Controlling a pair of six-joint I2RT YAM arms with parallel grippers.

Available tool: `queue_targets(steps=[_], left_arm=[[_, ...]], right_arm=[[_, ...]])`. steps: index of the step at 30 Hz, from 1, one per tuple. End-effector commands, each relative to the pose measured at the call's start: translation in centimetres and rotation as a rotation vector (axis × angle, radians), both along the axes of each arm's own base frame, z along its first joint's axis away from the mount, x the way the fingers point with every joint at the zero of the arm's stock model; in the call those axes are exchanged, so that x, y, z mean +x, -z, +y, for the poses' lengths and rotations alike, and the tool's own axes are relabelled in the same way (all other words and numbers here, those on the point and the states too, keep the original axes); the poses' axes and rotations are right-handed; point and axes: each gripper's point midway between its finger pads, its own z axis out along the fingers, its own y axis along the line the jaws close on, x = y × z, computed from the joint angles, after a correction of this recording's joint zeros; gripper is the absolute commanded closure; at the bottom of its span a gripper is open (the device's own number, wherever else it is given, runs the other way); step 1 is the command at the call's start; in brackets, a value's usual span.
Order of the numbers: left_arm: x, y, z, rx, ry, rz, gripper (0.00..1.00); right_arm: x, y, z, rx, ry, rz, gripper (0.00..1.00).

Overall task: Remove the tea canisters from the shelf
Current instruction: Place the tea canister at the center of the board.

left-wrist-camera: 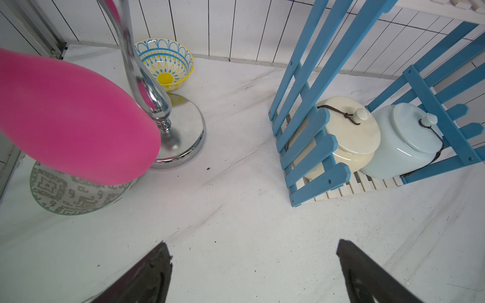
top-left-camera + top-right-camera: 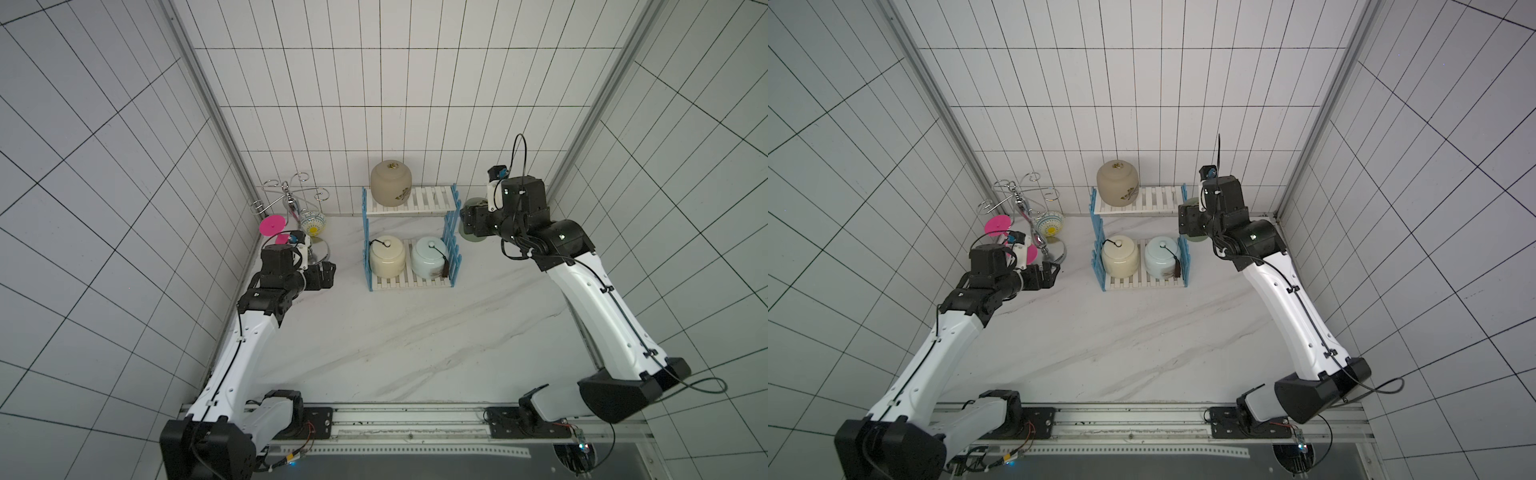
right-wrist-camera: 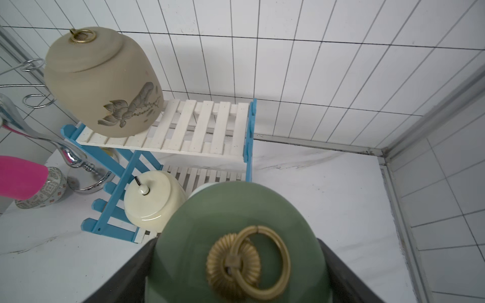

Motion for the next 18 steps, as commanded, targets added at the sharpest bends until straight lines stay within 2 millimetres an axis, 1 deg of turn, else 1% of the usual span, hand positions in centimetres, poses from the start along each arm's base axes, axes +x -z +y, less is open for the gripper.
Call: queue_targets(steps=[1, 2, 7, 14, 18], left_arm=[[0.2, 0.0, -0.1, 0.013, 0.010, -0.011, 0.01], [0.2, -0.1, 0.0, 0.013, 0.009, -0.011, 0.01], [0.3, 0.0, 0.2, 0.013, 0.001, -0.007, 0.01], [0.3, 0.0, 0.4, 0.016, -0.004, -0.008, 0.01], [0.4, 0.1, 0.4, 0.016, -0.004, -0.006, 0.01]], right_arm=[[-0.4, -2.0, -2.6, 0.051, 0.124, -0.143, 0.33], [-0.8, -1.4, -3.3, 0.049, 0.149, -0.149, 0.34], [-2.2, 2.8, -6.2, 0.057, 0.247, -0.123, 0.35], [-3.8, 9.2, -9.0, 0.098, 0.348, -0.053, 0.43], [-4.8, 11.8, -10.5, 0.128, 0.414, -0.053, 0.44]])
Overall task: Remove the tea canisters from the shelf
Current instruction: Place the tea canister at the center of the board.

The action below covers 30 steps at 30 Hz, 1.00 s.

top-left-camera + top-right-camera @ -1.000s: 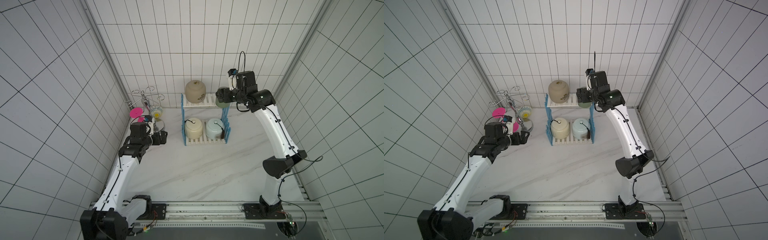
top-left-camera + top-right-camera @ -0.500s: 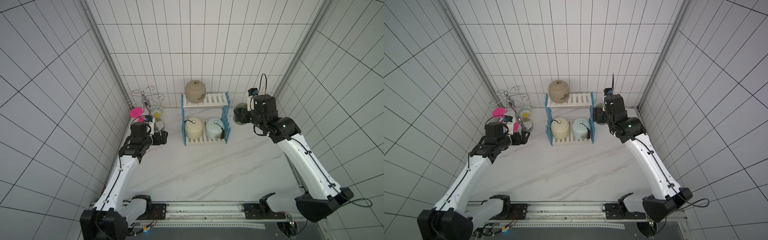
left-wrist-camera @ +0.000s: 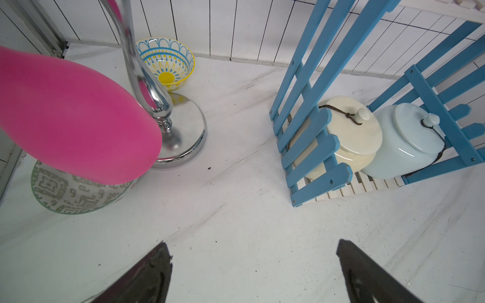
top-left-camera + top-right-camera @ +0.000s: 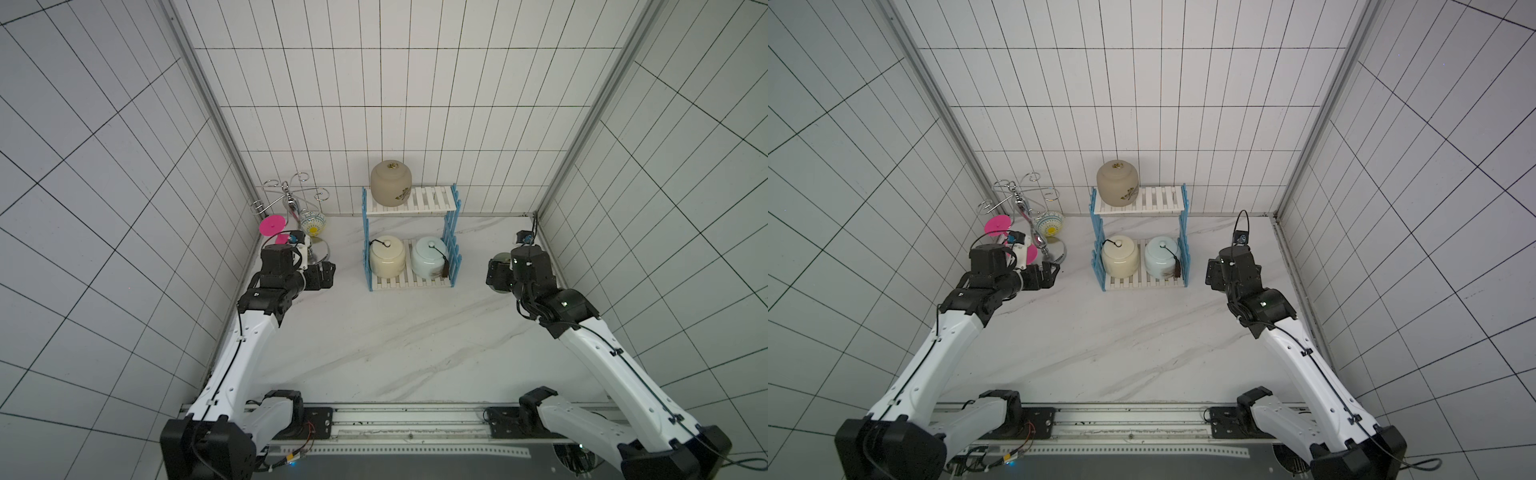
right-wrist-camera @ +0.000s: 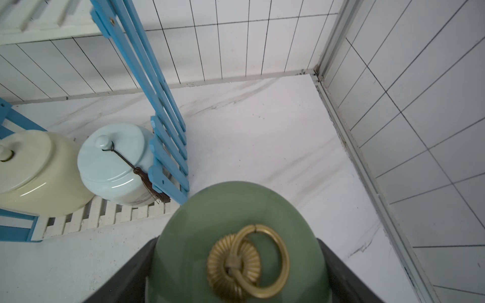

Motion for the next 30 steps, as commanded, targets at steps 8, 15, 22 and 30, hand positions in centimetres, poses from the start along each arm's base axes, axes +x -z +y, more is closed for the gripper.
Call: queue_targets(steps=[8, 15, 22, 30], left_arm=[[0.3, -0.1, 0.4, 0.015, -0.004, -0.010, 0.01], [0.3, 0.0, 0.5, 0.014, -0.009, -0.009, 0.01], [0.3, -0.1, 0.5, 0.014, -0.010, -0.011, 0.01], [0.3, -0.1, 0.5, 0.013, -0.009, -0.011, 0.01]], right_arm=[[-0.6, 2.1, -4.1, 0.182, 0.243, -0.189, 0.49], [-1.2, 5.6, -5.0, 0.176, 0.298, -0.145, 0.51], [-2.3, 8.2, -6.9, 0.109, 0.394, -0.114, 0.51], [-3.0, 10.3, -7.7, 0.086, 0.441, -0.070, 0.51]])
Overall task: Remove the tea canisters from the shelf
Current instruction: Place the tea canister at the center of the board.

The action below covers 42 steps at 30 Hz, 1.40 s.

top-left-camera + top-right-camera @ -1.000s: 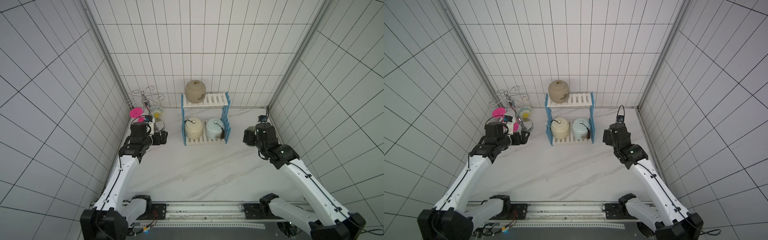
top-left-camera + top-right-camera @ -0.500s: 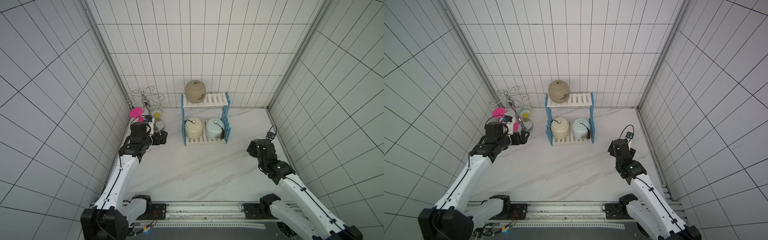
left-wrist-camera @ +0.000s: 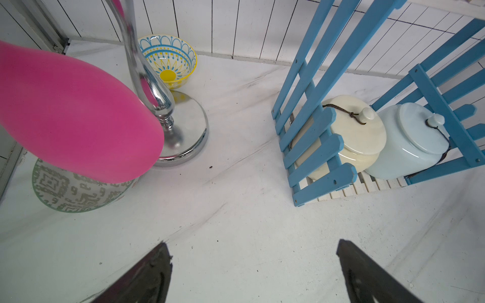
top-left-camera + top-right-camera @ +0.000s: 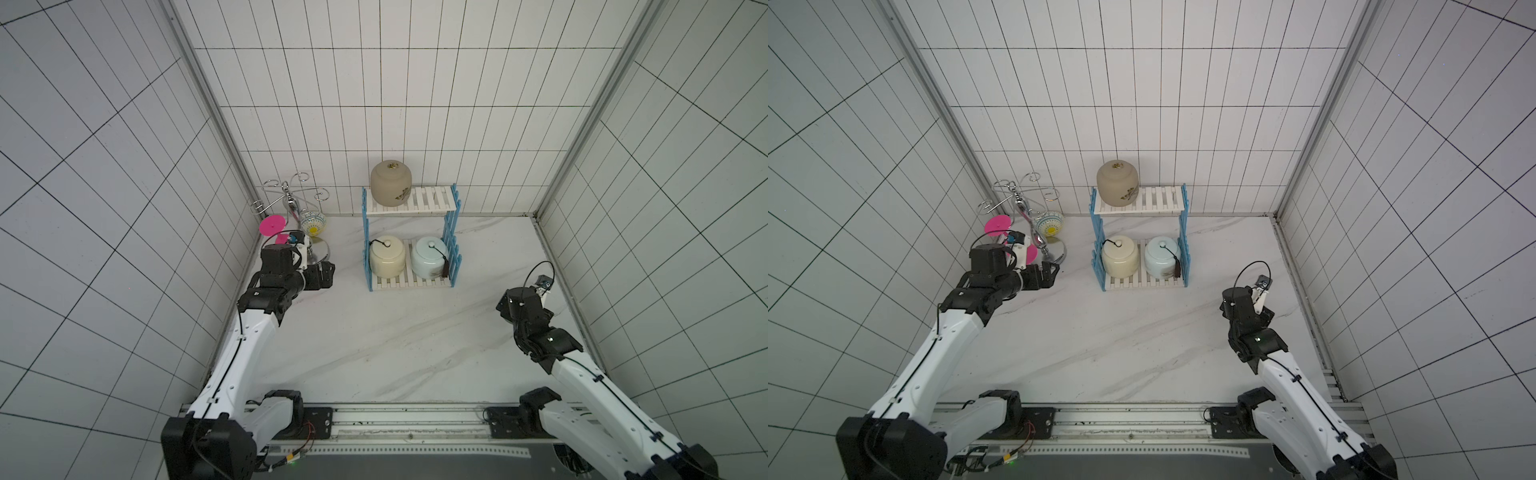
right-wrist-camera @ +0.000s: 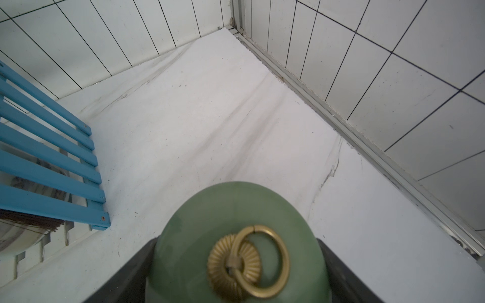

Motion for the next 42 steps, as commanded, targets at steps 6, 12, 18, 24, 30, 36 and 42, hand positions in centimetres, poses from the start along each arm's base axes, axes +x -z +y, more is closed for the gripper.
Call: queue_targets(steps=[6, 12, 18, 24, 30, 36, 42], left_arm=[[0.2, -0.3, 0.2, 0.012, -0.001, -0.017, 0.01], [0.2, -0.3, 0.2, 0.013, 0.000, -0.018, 0.01], [0.2, -0.3, 0.3, 0.013, -0.002, -0.020, 0.01], [0.1, -0.4, 0.3, 0.012, 0.000, -0.021, 0.01], [0.1, -0.4, 0.3, 0.013, -0.001, -0.023, 0.01], [0.1, -0.4, 0.2, 0.011, 0.002, -0.023, 0.01], [0.1, -0.4, 0.2, 0.011, 0.002, -0.022, 0.01]], right_arm=[[-0.2, 2.0, -1.3, 0.005, 0.098, -0.002, 0.50], [-0.4, 3.3, -1.4, 0.010, 0.113, 0.017, 0.50], [-0.5, 4.5, -1.5, 0.016, 0.125, 0.027, 0.50], [-0.3, 5.3, -1.4, 0.026, 0.129, 0.042, 0.49], [-0.4, 5.9, -1.5, 0.031, 0.140, 0.054, 0.49], [-0.6, 6.1, -1.6, 0.034, 0.147, 0.058, 0.36], [-0.7, 5.9, -1.7, 0.030, 0.154, 0.062, 0.23]])
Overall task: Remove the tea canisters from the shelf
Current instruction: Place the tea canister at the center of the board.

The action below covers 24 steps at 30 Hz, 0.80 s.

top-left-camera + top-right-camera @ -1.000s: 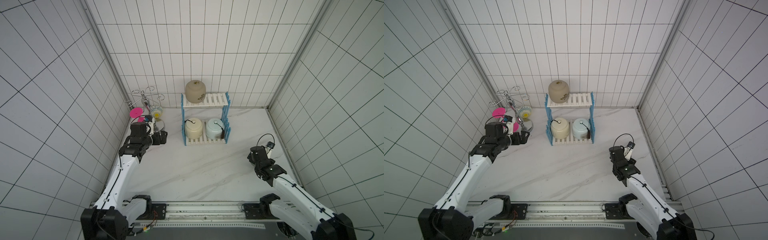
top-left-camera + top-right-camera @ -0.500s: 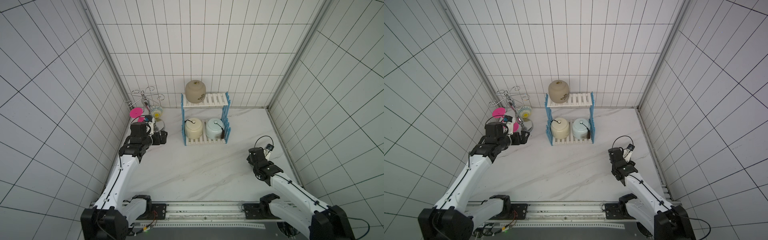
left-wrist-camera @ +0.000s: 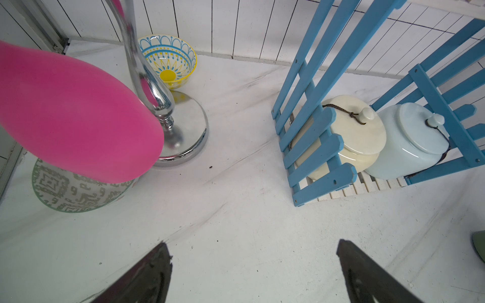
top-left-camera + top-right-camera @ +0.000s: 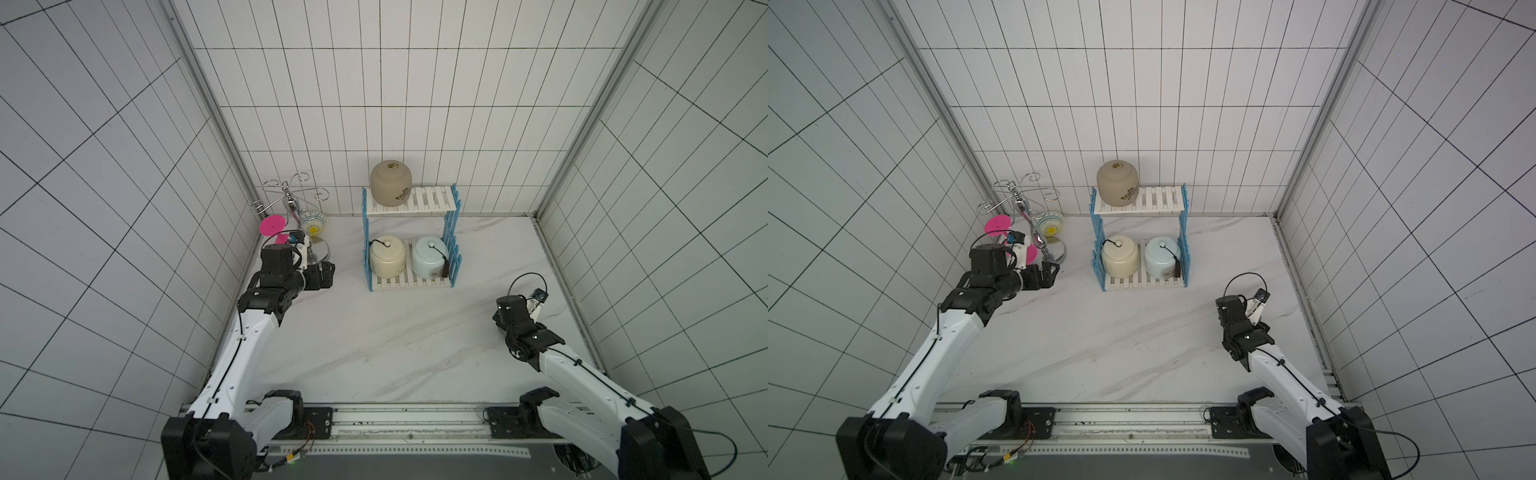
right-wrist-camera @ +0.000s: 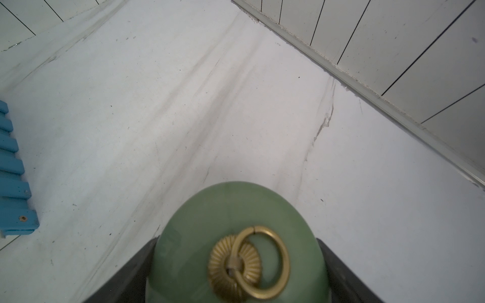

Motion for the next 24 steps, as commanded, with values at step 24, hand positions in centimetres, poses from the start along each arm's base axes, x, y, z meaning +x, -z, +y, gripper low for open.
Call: queue_targets(steps=[24], left_arm=[[0.1, -0.4, 0.0, 0.005, 0.013, -0.022, 0.01]], right_arm=[[0.7, -4.2, -0.6, -0.039, 0.009, -0.062, 0.01]])
